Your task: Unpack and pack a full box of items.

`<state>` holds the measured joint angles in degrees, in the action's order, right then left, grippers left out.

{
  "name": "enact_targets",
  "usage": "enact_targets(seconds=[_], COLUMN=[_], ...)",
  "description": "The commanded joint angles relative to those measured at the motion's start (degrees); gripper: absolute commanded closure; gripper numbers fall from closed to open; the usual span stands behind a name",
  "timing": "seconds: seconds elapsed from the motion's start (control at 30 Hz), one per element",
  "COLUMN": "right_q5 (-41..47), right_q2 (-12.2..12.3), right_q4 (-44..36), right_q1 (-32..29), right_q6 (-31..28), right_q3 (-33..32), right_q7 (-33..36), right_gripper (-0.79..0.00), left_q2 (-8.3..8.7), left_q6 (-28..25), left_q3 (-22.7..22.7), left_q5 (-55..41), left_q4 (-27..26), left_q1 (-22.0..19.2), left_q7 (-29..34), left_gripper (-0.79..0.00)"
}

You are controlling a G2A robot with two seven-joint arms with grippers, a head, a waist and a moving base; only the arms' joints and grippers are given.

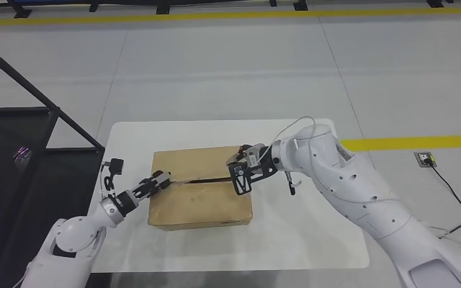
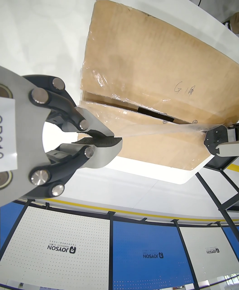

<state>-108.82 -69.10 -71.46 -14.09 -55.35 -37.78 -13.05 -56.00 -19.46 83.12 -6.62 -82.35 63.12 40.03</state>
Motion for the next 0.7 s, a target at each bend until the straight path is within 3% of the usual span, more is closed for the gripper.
enact_targets(seconds=[0.0,0.07,0.13,0.23,0.33,0.67], right_q5=[0.2,0.2,0.3,0.3,0.2,-0.8], right_q2=[-0.1,-0.1,-0.1,0.0,0.1,1.3], right_q4=[0.2,0.3,0.4,0.3,0.0,-2.3], right_q1=[0.0,-0.1,-0.2,-0.5,-0.8,-3.3], right_q6=[0.0,0.1,0.1,0.0,0.0,0.3], right_q3=[0.0,0.0,-0.1,-0.3,-0.5,-2.7], right_q7=[0.1,0.2,0.2,0.1,0.1,-0.1], right_gripper=[-0.034,-0.074,-0.234,-0.228,-0.326,-0.342], left_q2=[-0.02,-0.05,-0.07,-0.14,-0.24,-0.49], left_q6=[0.1,0.1,0.2,0.5,1.2,2.5], left_q3=[0.0,-0.1,-0.2,-0.5,-0.8,-1.7], left_q5=[0.0,0.0,0.1,0.1,-0.3,-0.3], left_q4=[0.1,0.1,0.2,0.3,0.4,0.8], left_q1=[-0.1,-0.1,-0.1,-0.3,-0.7,-1.5], left_q7=[-0.1,-0.1,-0.2,-0.4,-0.4,-0.8], left_gripper=[-0.369,-0.369,-0.369,-0.366,-0.363,-0.357])
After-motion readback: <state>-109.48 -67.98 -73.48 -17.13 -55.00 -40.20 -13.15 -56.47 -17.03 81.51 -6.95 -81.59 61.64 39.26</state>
